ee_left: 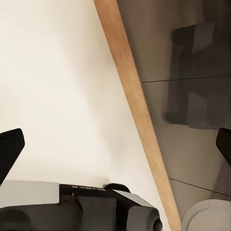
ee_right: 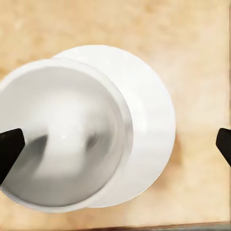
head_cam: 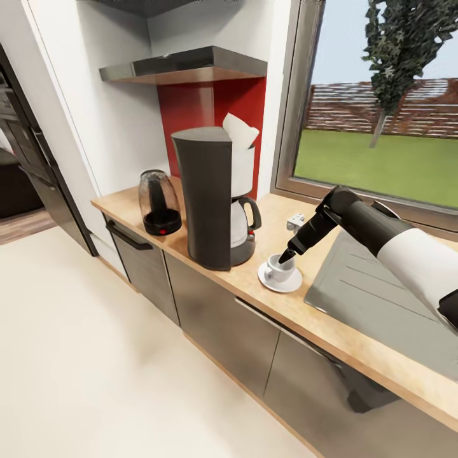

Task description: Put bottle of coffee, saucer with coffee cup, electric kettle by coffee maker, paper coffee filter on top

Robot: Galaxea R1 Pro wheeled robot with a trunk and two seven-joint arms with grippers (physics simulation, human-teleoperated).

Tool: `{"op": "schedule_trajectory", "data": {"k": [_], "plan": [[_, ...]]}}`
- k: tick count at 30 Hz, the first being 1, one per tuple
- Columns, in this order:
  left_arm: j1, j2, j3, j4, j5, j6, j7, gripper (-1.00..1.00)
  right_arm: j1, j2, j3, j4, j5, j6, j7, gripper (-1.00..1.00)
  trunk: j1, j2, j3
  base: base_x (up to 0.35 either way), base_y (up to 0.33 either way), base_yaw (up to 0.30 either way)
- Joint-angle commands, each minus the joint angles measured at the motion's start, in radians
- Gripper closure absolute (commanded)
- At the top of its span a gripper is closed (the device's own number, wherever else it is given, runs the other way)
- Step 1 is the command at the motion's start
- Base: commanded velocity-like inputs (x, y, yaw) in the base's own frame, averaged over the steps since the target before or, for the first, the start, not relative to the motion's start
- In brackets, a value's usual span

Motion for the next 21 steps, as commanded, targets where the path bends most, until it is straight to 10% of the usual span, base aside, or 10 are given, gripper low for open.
{"op": "schedule_trajectory", "data": {"k": [1, 5, 10, 15, 17, 21], "plan": [[-0.001, 0.000, 0.008, 0.000, -0.006, 0.005, -0.004, -1.00, -0.001, -0.002, 0.000, -0.003, 0.004, 0.005, 0.007, -1.00, -0.004, 0.007, 0.002, 0.000, 0.000, 0.000], [-0.001, 0.000, 0.008, 0.000, -0.006, 0.005, -0.004, -1.00, -0.002, -0.006, -0.023, -0.006, 0.004, 0.005, 0.012, -1.00, -0.019, 0.035, 0.015, 0.000, 0.000, 0.000], [-0.001, 0.000, 0.008, 0.000, -0.006, 0.005, -0.004, -1.00, -0.002, -0.016, -0.185, -0.008, 0.007, 0.007, 0.012, -1.00, -0.038, 0.070, 0.030, 0.000, 0.000, 0.000], [-0.001, 0.000, 0.008, 0.000, -0.006, 0.005, -0.004, -1.00, -0.002, -0.067, -0.315, -0.019, 0.007, 0.006, 0.014, -1.00, -0.058, 0.105, 0.046, 0.000, 0.000, 0.000], [-0.001, 0.000, 0.008, 0.000, -0.006, 0.005, -0.004, -1.00, -0.002, -0.112, -0.425, -0.109, 0.006, 0.007, 0.016, -1.00, -0.061, 0.112, 0.049, 0.000, 0.000, 0.000], [-0.001, 0.000, 0.008, 0.000, -0.006, 0.005, -0.004, -1.00, -0.001, -0.144, -0.452, -0.173, 0.005, 0.007, 0.018, -1.00, -0.061, 0.112, 0.049, 0.000, 0.000, 0.000]]}}
